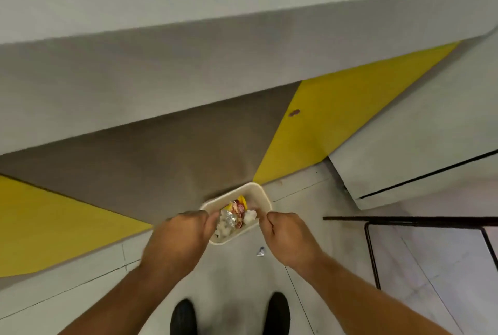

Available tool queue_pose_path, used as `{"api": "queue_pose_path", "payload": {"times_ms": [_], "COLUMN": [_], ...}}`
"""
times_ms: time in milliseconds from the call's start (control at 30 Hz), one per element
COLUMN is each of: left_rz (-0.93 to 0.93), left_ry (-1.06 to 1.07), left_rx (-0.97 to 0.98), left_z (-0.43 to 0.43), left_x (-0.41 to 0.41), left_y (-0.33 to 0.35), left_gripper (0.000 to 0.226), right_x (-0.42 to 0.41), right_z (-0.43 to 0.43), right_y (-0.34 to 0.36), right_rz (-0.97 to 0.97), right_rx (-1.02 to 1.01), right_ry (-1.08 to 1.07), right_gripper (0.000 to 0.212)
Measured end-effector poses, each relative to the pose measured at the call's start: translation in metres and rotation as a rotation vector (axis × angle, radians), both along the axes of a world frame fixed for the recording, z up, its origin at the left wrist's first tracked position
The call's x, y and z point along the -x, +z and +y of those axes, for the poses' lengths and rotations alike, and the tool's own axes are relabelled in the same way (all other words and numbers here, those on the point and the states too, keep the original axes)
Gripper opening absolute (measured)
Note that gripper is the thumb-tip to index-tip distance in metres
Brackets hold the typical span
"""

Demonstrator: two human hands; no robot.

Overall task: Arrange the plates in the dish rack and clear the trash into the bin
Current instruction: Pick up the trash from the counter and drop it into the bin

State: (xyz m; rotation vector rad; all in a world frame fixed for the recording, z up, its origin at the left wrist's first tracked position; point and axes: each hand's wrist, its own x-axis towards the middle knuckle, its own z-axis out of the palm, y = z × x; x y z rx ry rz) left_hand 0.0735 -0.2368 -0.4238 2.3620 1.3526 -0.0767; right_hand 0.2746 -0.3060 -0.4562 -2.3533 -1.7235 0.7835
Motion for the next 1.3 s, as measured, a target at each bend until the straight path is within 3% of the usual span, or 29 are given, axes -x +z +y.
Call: {"api": "queue_pose_path", "payload": {"times_ms": [100, 233, 433, 567, 667, 733, 800, 900, 967, 1133, 1300], "left_rz": [0.023, 0.063, 0.159, 0.006, -0.164, -0.156, -0.021, 0.148, 0.191, -0.018, -0.240], "left_ry": [0.037, 0.111, 0.141, 0.182, 0.202, 0.144, 0.064, 0.122, 0.119, 0.129, 0.074], "left_rx": [0.066, 0.090, 0.171, 0.184, 0.232, 0.235, 0.244, 0.464, 0.496, 0.237, -0.006], "left_z": [-0.016, -0.035, -0.033, -0.014, 0.001, 0.012, 0.021, 0.030, 0.031, 0.031, 0.017], "left_x": [-0.013, -0.015, -0.014, -0.024, -0.042, -0.054, -0.065, -0.075, -0.073, -0.058, -0.040], "left_y": [-0.072, -0.156, -0.218, -0.243, -0.269, -0.294, -0.320, -0.346, -0.354, -0.307, -0.190], "left_gripper": [0.026, 0.035, 0.043, 0.026, 0.003, 0.019, 0.037, 0.065, 0.074, 0.051, 0.043], "right_x": [-0.018, -0.028, -0.037, -0.045, -0.052, -0.056, -0.059, -0.060, -0.058, -0.044, -0.036], "right_z": [0.009, 0.037, 0.099, 0.101, 0.092, 0.087, 0.083, 0.076, 0.071, 0.057, 0.039], "right_y": [-0.084, -0.182, -0.284, -0.321, -0.325, -0.318, -0.308, -0.292, -0.281, -0.238, -0.153], "right_rz": [-0.048, -0.034, -0.030, 0.040, 0.088, 0.117, 0.138, 0.154, 0.170, 0.197, 0.194], "right_rx": [0.151, 0.303, 0.220, 0.213, 0.109, 0.037, -0.015, -0.035, -0.045, -0.084, -0.118], "right_ry": [0.092, 0.206, 0.185, 0.259, 0.277, 0.269, 0.264, 0.237, 0.212, 0.165, 0.138], "right_gripper": [0.039, 0.034, 0.030, 0.052, 0.062, 0.063, 0.058, 0.048, 0.046, 0.046, 0.036]}}
